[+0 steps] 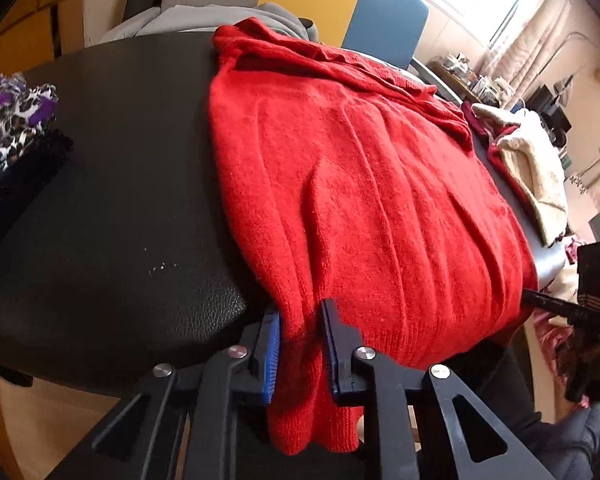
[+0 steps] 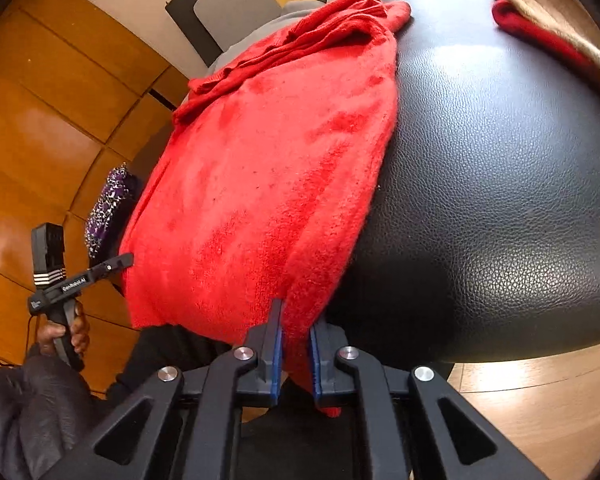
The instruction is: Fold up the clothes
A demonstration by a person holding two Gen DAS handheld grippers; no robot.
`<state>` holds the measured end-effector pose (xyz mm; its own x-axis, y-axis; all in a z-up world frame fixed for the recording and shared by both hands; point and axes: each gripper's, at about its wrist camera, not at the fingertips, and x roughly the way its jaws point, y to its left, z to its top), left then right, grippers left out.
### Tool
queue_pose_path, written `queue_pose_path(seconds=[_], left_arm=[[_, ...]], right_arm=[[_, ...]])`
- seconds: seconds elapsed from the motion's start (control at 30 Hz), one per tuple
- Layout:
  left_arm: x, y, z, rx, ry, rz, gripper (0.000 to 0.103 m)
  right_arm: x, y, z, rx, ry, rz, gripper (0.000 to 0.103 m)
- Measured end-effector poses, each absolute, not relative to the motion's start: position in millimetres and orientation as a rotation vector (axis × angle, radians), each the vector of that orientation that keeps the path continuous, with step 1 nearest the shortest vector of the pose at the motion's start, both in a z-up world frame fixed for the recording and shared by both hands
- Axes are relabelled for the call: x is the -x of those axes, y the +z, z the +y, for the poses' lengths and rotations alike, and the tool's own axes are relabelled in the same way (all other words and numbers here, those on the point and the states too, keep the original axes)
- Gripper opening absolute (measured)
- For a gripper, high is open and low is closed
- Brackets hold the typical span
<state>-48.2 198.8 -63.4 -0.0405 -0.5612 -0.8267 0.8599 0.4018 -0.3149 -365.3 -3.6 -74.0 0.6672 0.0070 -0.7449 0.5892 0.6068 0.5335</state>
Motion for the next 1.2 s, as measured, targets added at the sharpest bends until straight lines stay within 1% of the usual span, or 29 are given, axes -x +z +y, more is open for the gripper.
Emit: queue_pose_path(seconds=[0.1,0.13,0.2,0.27,0.33,0.47,0.53,0.63,0.77,1.03,1.2], left_arm=[[46.9,-63.9,200.5,-0.332,-1.196,1.126,0.021],[46.5,-64.1,201.1,-0.329,-1.201,1.131,0.023],[45.6,-64.5,202.2,-0.324,-1.211,1.142,0.023],[48.0,-62.7,201.5,-0.357,-1.220,1.128,0.021],[49.9,-60.3,201.4,-0.382,-1.250,1.128,0.016],[45.7,-58.1,213.0,-0.340,-1.303,1.182,0.014],[38.0,-55.8,222.8,-0.268,-1.331,1.235,0.009],[24.7,-46.1,232.9,-0.153,-1.387,1.289,0.008],[6.6,-25.7,233.4,0.007,-1.455,1.313,0.007],[-21.1,22.0,190.4,0.162,-1.566,1.237,0.007],[-63.2,39.7,136.7,0.275,-1.557,1.213,0.007]], right_arm=[[368.1,-76.7,-4.5,-0.884,-0.375,0.767,0.010],[369.2,-77.5,-5.1,-0.893,-0.372,0.761,0.011],[370.1,-77.1,-5.8,-0.898,-0.363,0.756,0.011],[366.9,-77.1,-5.3,-0.882,-0.353,0.784,0.012],[362.6,-75.6,-2.7,-0.869,-0.337,0.807,0.011],[355.4,-70.0,5.0,-0.861,-0.288,0.816,0.009],[358.2,-65.4,6.3,-0.887,-0.257,0.785,0.009],[364.1,-51.9,4.0,-0.926,-0.217,0.705,0.009],[358.3,-29.1,-7.9,-0.955,-0.178,0.605,0.009],[327.2,13.4,-50.1,-0.969,-0.139,0.451,0.009],[303.5,28.0,-102.4,-0.965,-0.196,0.405,0.009]])
